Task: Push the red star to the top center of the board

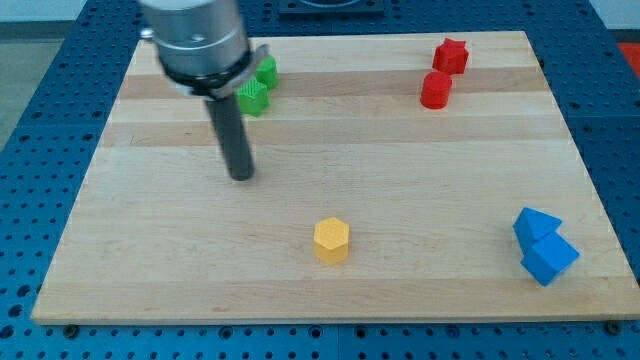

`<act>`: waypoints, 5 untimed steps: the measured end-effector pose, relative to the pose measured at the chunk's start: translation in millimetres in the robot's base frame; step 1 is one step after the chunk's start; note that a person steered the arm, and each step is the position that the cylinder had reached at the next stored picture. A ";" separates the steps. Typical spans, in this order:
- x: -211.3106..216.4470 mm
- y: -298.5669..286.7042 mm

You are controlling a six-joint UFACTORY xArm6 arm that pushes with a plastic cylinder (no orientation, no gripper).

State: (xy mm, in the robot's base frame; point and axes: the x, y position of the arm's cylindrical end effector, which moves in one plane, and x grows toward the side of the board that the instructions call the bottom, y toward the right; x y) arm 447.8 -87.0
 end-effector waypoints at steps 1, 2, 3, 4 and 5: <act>-13.9 70.7; -33.3 148.2; -45.2 225.2; -69.6 286.9; -109.7 319.9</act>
State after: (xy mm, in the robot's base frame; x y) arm 338.1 232.9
